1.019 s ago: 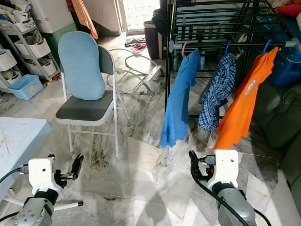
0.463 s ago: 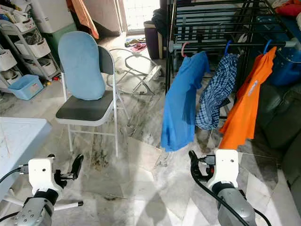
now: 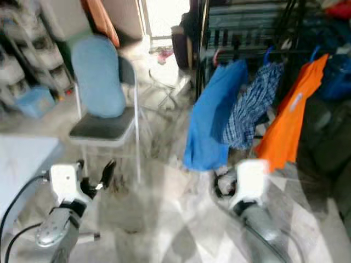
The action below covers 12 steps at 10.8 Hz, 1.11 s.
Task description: Hang hanger
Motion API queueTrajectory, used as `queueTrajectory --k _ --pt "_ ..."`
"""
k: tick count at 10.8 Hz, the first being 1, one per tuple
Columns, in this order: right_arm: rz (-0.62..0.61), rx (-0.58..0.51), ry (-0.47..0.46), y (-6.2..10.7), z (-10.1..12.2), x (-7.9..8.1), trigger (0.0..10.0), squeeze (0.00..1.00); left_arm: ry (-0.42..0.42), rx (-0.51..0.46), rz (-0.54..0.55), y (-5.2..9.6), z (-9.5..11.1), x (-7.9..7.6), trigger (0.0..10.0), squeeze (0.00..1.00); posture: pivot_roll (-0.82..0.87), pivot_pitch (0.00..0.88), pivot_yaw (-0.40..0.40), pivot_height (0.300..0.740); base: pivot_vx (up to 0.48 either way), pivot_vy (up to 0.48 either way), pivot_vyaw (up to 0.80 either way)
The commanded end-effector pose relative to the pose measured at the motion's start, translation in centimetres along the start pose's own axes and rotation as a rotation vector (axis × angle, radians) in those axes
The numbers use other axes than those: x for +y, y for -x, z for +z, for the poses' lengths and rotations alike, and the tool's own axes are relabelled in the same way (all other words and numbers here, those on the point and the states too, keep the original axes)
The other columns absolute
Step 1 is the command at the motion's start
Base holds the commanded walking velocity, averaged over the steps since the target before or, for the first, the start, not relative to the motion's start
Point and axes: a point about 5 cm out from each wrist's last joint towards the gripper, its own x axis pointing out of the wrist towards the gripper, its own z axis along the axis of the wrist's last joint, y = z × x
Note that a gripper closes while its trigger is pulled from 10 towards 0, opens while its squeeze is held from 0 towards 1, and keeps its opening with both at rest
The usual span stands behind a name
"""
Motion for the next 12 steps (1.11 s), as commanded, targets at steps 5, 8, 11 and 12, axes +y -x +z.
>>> queueTrajectory --k 5,8,11,12 --pt "-0.024 -0.006 0.026 -0.2 0.1 -0.6 10.0 0.0 -0.009 0.017 0.033 0.0 -0.3 0.8 10.0 0.0 -0.17 0.012 0.104 0.74 0.0 0.0 0.0" --pt "0.03 -0.049 0.091 -2.4 1.8 -0.7 10.0 0.0 -0.169 -0.051 0.112 -2.4 2.7 5.9 10.0 0.0 -0.13 0.0 0.05 0.74 0.0 0.0 0.0" --pt "0.142 -0.098 0.139 -4.9 3.9 0.3 10.0 0.0 -0.324 -0.113 0.008 -5.8 4.4 5.6 10.0 0.0 -0.12 0.0 0.05 0.74 0.0 0.0 0.0" --pt "0.187 -0.096 0.18 -5.6 4.2 0.6 10.0 0.0 -0.339 -0.093 -0.019 -6.2 3.6 5.2 10.0 0.0 -0.12 0.0 0.065 0.74 0.0 0.0 0.0"
